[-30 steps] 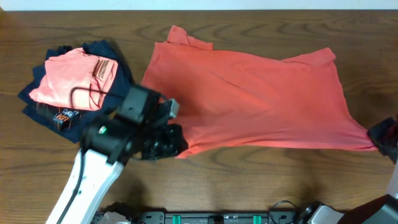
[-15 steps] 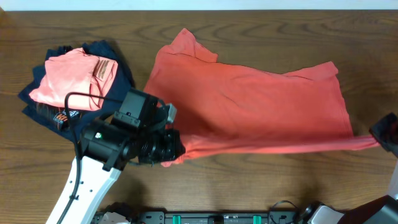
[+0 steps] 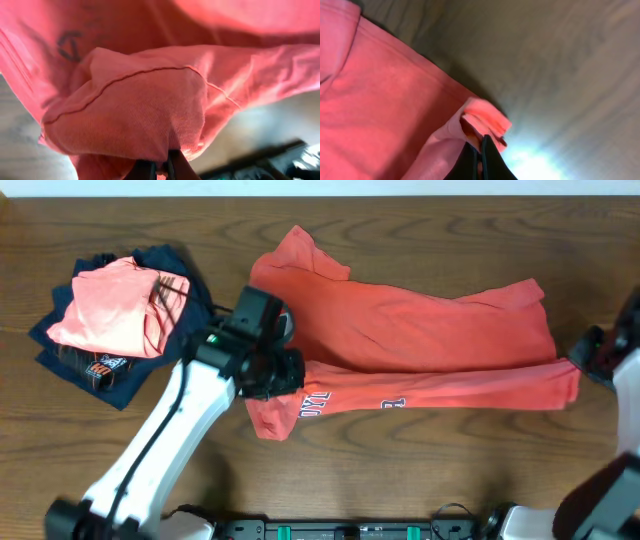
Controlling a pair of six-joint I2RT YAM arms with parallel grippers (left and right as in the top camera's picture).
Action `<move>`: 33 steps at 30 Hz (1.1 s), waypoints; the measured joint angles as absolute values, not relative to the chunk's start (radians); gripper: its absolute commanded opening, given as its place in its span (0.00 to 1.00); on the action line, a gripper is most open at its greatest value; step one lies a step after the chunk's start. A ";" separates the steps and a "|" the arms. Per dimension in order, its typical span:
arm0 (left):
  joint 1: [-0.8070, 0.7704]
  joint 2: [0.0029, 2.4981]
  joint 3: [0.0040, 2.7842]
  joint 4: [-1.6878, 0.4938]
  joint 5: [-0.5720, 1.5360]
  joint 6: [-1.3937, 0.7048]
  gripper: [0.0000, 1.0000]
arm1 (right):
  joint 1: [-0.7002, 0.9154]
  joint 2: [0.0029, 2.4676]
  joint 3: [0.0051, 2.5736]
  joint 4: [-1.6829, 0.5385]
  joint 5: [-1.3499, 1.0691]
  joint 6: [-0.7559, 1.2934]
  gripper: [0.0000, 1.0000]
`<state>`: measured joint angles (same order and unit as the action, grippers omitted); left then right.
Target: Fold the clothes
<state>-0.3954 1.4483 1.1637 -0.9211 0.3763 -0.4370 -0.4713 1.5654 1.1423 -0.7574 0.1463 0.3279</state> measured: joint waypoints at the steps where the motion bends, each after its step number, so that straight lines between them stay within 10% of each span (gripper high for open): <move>1: -0.389 1.474 1.164 -0.906 0.363 -0.437 0.06 | -0.466 1.593 1.143 -0.738 0.147 0.328 0.01; 9: -0.317 1.629 1.164 -0.784 0.329 -0.437 0.07 | -0.436 1.758 1.143 -0.554 0.112 0.328 0.04; 13: -0.284 1.652 1.163 -0.749 0.320 -0.437 0.67 | -0.435 1.781 1.143 -0.503 0.068 0.324 0.42; 33: -0.275 1.651 0.950 -0.829 0.368 -0.369 0.68 | -0.435 1.781 1.023 -0.656 0.053 0.309 0.22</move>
<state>-0.2749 1.6508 0.9504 -0.8291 0.3679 -0.3691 -0.4351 1.7813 1.0225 -0.6559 0.0532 0.3092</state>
